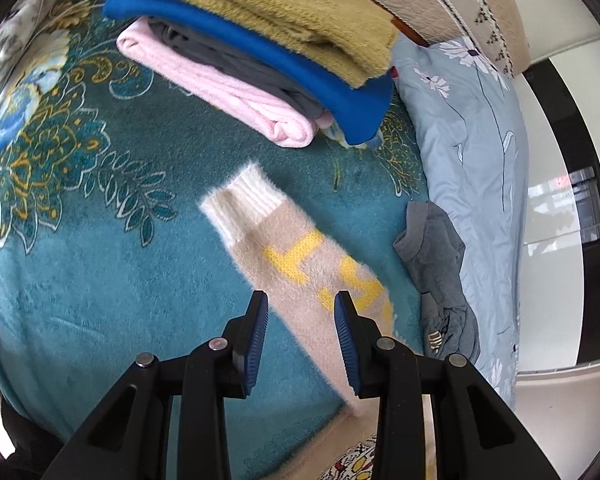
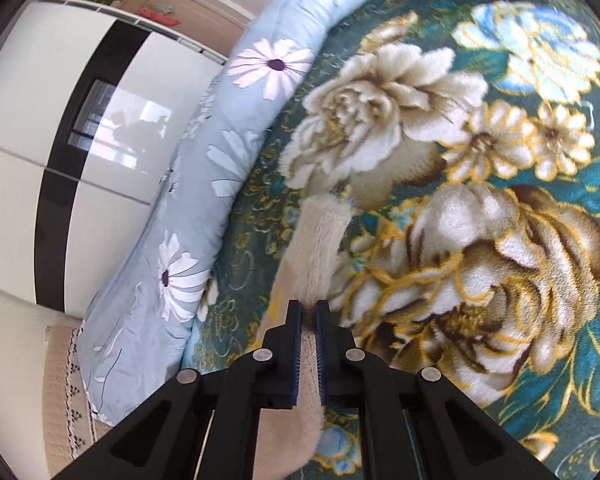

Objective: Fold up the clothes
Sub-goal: 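Lift the sleeve across the sweater body and open the right gripper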

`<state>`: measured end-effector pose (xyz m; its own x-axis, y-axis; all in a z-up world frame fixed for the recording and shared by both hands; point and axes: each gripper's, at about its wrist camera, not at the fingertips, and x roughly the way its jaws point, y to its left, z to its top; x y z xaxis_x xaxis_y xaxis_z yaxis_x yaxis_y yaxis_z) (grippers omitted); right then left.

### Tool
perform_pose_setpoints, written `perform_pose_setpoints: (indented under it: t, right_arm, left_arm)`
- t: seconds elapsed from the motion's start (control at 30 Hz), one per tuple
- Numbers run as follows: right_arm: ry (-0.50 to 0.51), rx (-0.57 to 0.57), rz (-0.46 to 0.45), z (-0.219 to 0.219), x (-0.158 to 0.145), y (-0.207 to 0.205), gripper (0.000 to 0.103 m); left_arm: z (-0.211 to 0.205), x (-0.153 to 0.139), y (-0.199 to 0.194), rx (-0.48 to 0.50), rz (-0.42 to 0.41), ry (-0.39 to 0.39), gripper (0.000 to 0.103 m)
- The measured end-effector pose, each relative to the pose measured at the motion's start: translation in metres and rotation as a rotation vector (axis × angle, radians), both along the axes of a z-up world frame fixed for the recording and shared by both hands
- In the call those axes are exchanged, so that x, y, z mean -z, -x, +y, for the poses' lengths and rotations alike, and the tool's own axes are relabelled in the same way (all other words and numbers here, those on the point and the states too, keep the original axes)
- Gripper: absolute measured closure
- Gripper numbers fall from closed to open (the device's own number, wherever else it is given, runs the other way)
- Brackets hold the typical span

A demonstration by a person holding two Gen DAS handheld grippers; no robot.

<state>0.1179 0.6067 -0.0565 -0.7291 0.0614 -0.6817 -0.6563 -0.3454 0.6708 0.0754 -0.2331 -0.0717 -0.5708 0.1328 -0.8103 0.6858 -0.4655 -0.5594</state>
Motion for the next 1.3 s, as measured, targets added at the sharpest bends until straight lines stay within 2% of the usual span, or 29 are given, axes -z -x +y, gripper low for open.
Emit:
perform_pose_setpoints:
  t: [0.13, 0.3, 0.47, 0.57, 0.7, 0.8, 0.97, 1.1, 1.3]
  right_arm:
    - [-0.110, -0.078, 0.029, -0.031, -0.044, 0.017, 0.096]
    - [-0.239, -0.230, 0.083, -0.099, -0.097, 0.051, 0.096]
    - [-0.363, -0.408, 0.070, -0.189, -0.120, 0.092, 0.096]
    - [-0.398, -0.536, 0.036, -0.254, -0.110, 0.119, 0.096]
    - [-0.381, -0.658, -0.002, -0.324, -0.078, 0.147, 0.096]
    - [-0.378, -0.732, -0.062, -0.371, -0.049, 0.168, 0.096]
    - [-0.463, -0.851, -0.175, -0.436, -0.007, 0.191, 0.098]
    - [-0.531, -0.919, -0.243, -0.464, 0.018, 0.195, 0.098]
    - [-0.611, -0.991, -0.283, -0.472, 0.031, 0.209, 0.095]
  left_arm:
    - [-0.002, 0.005, -0.004, -0.013, -0.005, -0.039, 0.068]
    - [0.001, 0.006, -0.005, 0.001, -0.003, -0.053, 0.068]
    - [-0.001, 0.009, -0.008, -0.006, 0.007, -0.101, 0.068]
    - [-0.004, 0.012, -0.012, -0.026, 0.019, -0.137, 0.068]
    - [-0.008, 0.017, -0.017, -0.058, 0.035, -0.192, 0.068]
    - [-0.014, 0.028, -0.024, -0.132, 0.087, -0.308, 0.068]
    - [-0.025, 0.043, -0.036, -0.252, 0.045, -0.351, 0.068]
    - [-0.025, 0.052, -0.034, -0.262, 0.016, -0.374, 0.068]
    - [-0.027, 0.060, -0.034, -0.283, -0.007, -0.395, 0.068]
